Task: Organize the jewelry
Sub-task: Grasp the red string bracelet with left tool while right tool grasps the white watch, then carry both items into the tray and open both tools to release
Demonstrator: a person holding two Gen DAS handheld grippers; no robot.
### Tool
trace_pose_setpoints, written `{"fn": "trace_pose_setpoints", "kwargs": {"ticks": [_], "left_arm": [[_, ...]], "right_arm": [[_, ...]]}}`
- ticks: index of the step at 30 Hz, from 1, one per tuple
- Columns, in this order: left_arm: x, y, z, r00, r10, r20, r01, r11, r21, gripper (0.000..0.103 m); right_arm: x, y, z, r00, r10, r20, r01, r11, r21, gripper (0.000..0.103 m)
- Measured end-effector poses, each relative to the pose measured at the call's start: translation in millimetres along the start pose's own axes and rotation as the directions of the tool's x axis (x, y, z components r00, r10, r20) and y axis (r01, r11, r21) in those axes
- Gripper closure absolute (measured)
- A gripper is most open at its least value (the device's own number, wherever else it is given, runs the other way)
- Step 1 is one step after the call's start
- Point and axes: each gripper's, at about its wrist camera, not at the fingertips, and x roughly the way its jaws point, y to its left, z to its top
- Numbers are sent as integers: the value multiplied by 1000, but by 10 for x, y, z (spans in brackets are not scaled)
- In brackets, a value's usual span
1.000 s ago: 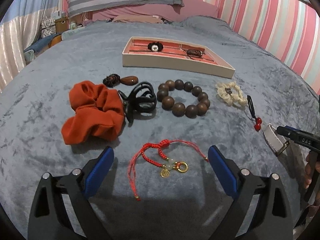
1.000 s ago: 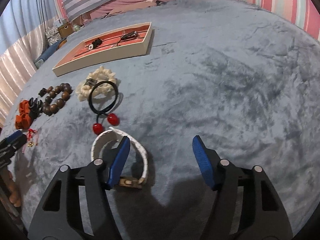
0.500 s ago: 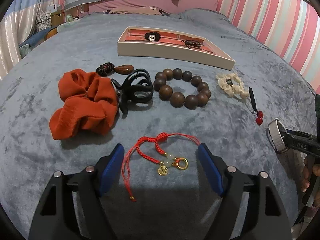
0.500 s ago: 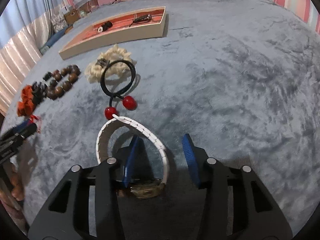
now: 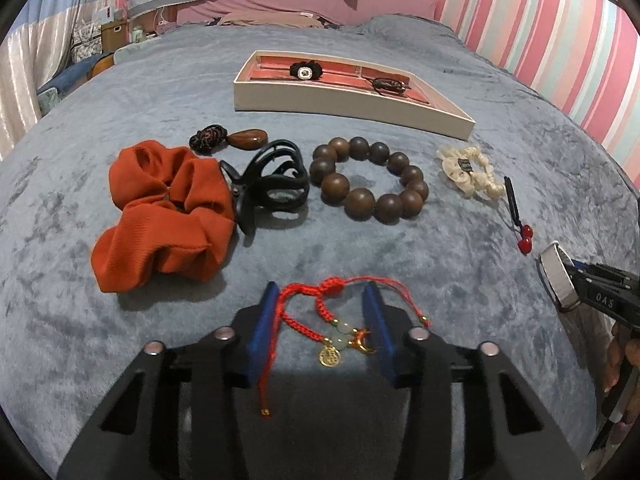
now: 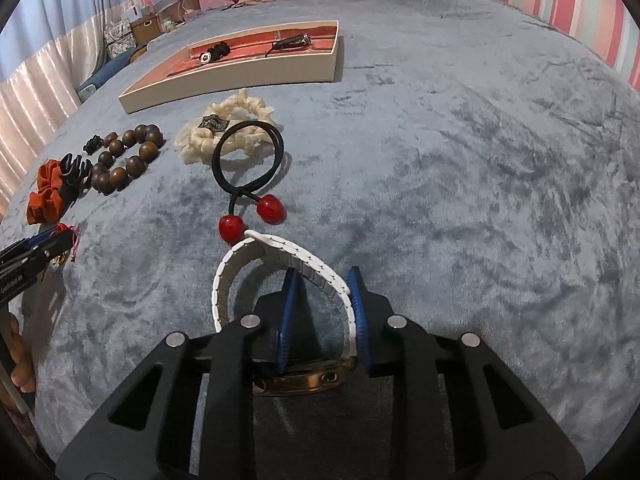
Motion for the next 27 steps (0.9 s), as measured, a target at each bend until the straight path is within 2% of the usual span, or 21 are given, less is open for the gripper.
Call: {"fn": "trace_pose_setpoints", "kwargs": {"ticks": [8, 15, 19, 27], "left_arm": [[2, 55, 15, 1000, 6, 9, -6, 1000, -24, 81], [-18, 29, 11, 1000, 5, 20, -5, 1000, -7, 93], [-29, 4, 8, 1000, 8, 25, -8, 1000, 2, 94], [-111, -14, 1, 999, 0, 48, -1, 1000, 4, 96]], "right_arm": [[-17, 29, -13, 1000, -11, 12, 11, 1000, -6, 78], [-36, 36, -18, 1000, -20, 22, 20, 1000, -7, 79], [-56, 24, -20, 999, -19, 31, 19, 1000, -1, 85], [-95, 2, -29, 999, -15, 51, 14, 1000, 15, 87]]}}
